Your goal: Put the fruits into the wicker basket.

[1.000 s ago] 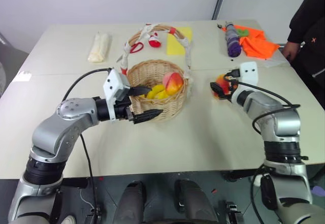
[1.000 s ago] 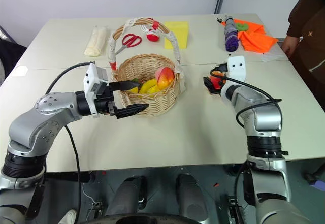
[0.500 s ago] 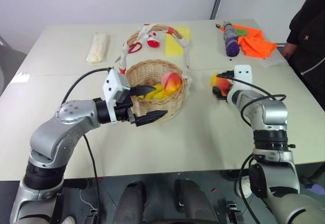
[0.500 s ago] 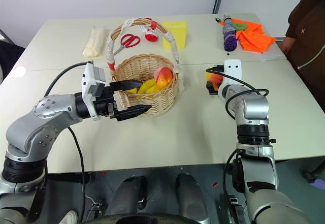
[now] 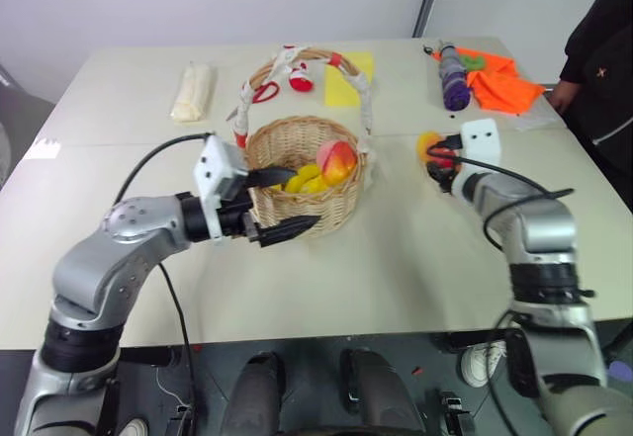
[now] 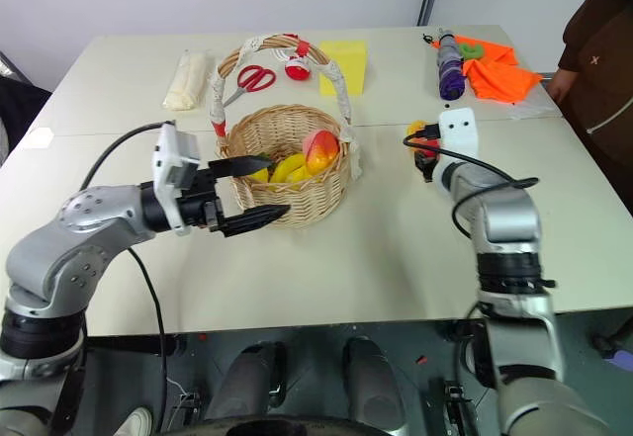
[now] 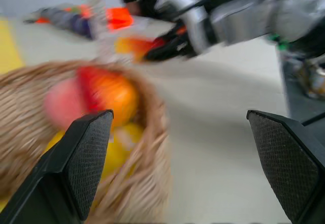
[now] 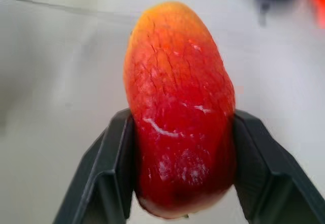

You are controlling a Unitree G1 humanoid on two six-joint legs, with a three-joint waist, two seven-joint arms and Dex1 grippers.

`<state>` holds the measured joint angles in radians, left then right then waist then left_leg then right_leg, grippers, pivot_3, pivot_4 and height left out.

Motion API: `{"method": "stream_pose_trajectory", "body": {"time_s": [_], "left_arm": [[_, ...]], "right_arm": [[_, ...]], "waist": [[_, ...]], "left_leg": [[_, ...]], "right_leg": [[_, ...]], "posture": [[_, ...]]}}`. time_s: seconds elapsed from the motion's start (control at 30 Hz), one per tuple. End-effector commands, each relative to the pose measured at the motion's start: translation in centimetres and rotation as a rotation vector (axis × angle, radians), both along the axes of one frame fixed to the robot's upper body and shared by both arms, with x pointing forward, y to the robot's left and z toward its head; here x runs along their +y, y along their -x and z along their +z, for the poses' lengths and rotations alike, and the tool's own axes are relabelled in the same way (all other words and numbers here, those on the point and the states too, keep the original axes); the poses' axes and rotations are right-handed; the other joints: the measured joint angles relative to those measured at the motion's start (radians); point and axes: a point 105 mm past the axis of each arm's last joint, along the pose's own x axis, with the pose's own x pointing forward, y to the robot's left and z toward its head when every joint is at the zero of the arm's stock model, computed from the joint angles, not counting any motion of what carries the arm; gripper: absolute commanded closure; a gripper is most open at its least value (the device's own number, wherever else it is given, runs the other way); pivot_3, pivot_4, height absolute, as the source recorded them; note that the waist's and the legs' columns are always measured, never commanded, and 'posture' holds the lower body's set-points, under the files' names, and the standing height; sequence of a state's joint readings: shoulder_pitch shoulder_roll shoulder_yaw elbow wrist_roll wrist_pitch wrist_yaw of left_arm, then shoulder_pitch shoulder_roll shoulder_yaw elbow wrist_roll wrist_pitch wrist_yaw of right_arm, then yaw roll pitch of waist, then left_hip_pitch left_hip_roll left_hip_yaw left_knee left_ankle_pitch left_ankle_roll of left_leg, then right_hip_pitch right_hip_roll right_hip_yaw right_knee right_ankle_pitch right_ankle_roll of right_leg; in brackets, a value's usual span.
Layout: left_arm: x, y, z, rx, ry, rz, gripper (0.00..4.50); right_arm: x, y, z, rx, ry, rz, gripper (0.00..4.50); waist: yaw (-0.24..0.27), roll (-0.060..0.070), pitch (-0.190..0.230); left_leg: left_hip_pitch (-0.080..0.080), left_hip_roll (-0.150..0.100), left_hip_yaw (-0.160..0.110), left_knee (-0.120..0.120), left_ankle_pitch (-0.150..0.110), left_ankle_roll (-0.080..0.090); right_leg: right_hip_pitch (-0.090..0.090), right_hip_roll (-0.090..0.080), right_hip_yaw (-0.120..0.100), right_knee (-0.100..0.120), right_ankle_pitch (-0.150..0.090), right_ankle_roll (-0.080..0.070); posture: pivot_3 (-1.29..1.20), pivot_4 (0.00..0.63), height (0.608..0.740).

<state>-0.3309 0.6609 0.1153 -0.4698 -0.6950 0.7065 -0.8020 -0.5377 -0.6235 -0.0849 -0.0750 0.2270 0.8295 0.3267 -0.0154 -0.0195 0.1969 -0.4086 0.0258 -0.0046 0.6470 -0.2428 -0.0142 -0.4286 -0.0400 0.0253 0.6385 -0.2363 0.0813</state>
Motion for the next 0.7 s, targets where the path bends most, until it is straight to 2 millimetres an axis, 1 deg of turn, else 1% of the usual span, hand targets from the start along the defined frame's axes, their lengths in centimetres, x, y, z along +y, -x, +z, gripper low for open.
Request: {"method": "stream_pose_trajectory", "body": {"time_s": [0.03,0.1,0.13,0.2,0.23,0.3,0.33,0.37,0.47,0.5,0.6,0.7], "left_arm": [[3.1,0.1,1.2,-0.058,0.043,0.085,0.0],[4.3,0.3,0.9,-0.06,0.044,0.109,0.0],[4.7,0.4,0.8,-0.06,0.044,0.118,0.0],[5.3,0.3,0.6,-0.058,0.042,0.13,0.0],[5.4,0.3,0.5,-0.059,0.04,0.132,0.0],[5.8,0.0,0.6,-0.063,0.047,0.147,0.0],[5.8,-0.1,0.6,-0.065,0.05,0.149,0.0],[5.7,-0.1,0.7,-0.068,0.053,0.148,0.0],[5.4,0.1,0.9,-0.071,0.072,0.141,0.0],[5.3,0.2,0.9,-0.07,0.078,0.138,0.0],[4.9,0.7,0.7,-0.067,0.084,0.128,0.0],[4.5,0.9,0.7,-0.07,0.094,0.127,0.0]], "right_arm": [[3.2,4.8,3.5,-0.118,0.076,0.423,2.54],[4.0,7.7,3.4,-0.074,0.072,0.59,2.54],[4.4,8.6,3.4,-0.051,0.053,0.643,2.54],[5.5,10.0,3.4,-0.018,0.022,0.734,2.54],[5.9,10.3,3.5,-0.012,0.015,0.763,2.54],[10.0,11.0,4.4,-0.053,-0.027,0.893,2.54],[12.0,10.4,5.1,-0.097,-0.037,0.904,2.54],[13.5,9.8,5.6,-0.122,-0.046,0.9,2.54],[16.3,8.2,6.3,-0.14,-0.05,0.858,2.54],[17.0,7.7,6.4,-0.135,-0.049,0.838,2.54],[18.5,5.8,6.2,-0.107,-0.05,0.754,2.54],[19.8,4.3,6.0,-0.097,-0.051,0.706,2.54]], "waist": [[0.001,0.0,0.0],[0.0,0.0,0.0],[-0.003,0.0,0.0],[-0.004,0.0,0.0],[-0.003,-0.001,0.0],[-0.004,-0.001,0.0],[-0.006,-0.001,0.0],[-0.012,-0.001,0.0],[-0.017,-0.001,0.0],[-0.014,-0.001,0.0],[-0.002,-0.001,0.0],[0.001,-0.001,0.0]], "left_leg": [[0.0,0.0,0.0,-0.001,0.0,0.0],[0.0,0.001,0.0,-0.001,-0.001,0.002],[0.0,0.002,0.0,-0.001,-0.001,0.002],[0.001,0.003,0.001,0.0,-0.001,0.002],[0.001,0.004,0.002,0.001,-0.001,0.001],[0.001,0.006,0.001,0.003,-0.001,0.001],[0.001,0.007,0.001,0.003,-0.001,0.001],[0.002,0.007,0.001,0.003,-0.001,0.001],[0.002,0.008,-0.004,0.001,-0.001,0.001],[0.002,0.009,-0.005,0.001,-0.001,0.001],[-0.001,0.009,-0.005,0.0,-0.001,0.001],[-0.002,0.009,-0.003,0.0,-0.001,0.001]], "right_leg": [[0.0,0.0,0.0,-0.001,0.0,0.0],[0.001,0.001,-0.001,-0.003,0.0,0.0],[0.002,0.002,-0.001,-0.004,-0.001,-0.002],[0.002,0.002,0.0,-0.004,-0.001,-0.004],[0.002,0.004,0.0,-0.005,0.0,-0.005],[0.002,0.005,0.0,-0.005,0.0,-0.006],[0.002,0.006,0.001,-0.006,0.001,-0.008],[0.002,0.008,0.001,-0.006,0.003,-0.01],[0.001,0.013,0.002,-0.006,0.005,-0.014],[0.001,0.014,0.001,-0.006,0.007,-0.017],[-0.002,0.013,0.001,-0.006,0.006,-0.016],[-0.003,0.012,0.001,-0.006,0.005,-0.015]], "posture": [[0.0,0.15,0.74],[0.0,0.15,0.74],[0.0,0.15,0.74],[0.0,0.15,0.74],[0.0,0.15,0.74],[0.0,0.15,0.74],[0.0,0.15,0.74],[0.0,0.15,0.74],[0.0,0.15,0.74],[0.0,0.15,0.74],[0.0,0.15,0.74],[0.0,0.15,0.74]]}}
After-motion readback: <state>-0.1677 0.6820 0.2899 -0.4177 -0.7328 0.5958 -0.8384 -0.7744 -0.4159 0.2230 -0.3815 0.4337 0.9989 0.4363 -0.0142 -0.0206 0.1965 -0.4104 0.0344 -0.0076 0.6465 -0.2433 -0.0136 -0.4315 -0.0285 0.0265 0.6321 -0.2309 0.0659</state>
